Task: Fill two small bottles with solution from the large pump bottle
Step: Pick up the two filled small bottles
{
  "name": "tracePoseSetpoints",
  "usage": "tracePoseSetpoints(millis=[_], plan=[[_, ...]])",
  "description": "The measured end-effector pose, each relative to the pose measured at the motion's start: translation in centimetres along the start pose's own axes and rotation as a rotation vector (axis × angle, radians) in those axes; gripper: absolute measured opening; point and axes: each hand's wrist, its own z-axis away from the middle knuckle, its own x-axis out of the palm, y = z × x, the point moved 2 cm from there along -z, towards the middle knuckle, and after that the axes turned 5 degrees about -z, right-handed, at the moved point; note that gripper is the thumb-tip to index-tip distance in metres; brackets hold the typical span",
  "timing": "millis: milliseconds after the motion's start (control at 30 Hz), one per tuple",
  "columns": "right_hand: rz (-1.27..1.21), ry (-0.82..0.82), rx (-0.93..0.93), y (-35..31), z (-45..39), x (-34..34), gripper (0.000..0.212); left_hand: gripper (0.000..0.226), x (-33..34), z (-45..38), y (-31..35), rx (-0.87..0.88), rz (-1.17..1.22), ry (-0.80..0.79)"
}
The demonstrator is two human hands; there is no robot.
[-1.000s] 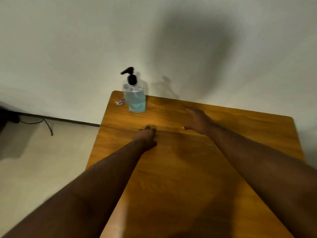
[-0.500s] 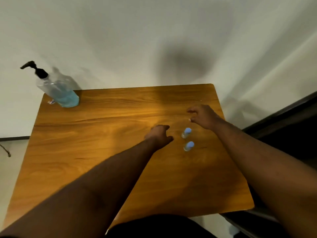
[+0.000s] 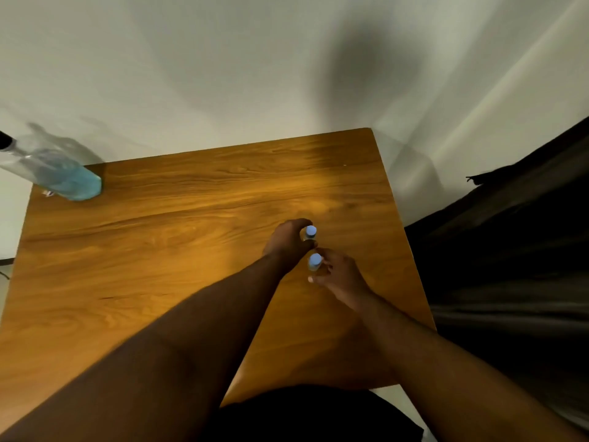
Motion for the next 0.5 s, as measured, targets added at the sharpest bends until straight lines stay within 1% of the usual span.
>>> tracePoseSetpoints(millis=[67,100,167,200,267,367,500], plan=[[0.023,0.049,-0.02,-0.1,-0.5,0.5,0.058,0.045,0.3,-0.2,-0.3,-0.014,0.029,0.014],[0.036,0.064,-0.036,-0.1,-0.8,0.7,0.051,0.043,0.4,-0.3,-0.3,-0.014,0.041,0.018],[0.065,0.054,-0.073,0.0,-1.3,1.0,0.039,0.038,0.4,-0.7,-0.3,0.011,0.061,0.031],[0.076,0.043,-0.092,0.1,-1.4,1.0,0.036,0.037,0.2,-0.8,-0.2,0.033,0.07,0.042],[0.082,0.03,-0.118,0.2,-1.7,0.5,0.038,0.034,-0.6,-1.3,0.2,0.078,0.094,0.073],[0.078,0.064,-0.142,0.2,-3.0,-1.8,0.042,0.035,-1.9,-3.2,0.8,0.11,0.184,0.128],[0.008,0.202,-0.132,-1.3,-7.3,-7.9,0.04,0.033,-3.2,-7.9,2.7,0.145,0.243,0.178]])
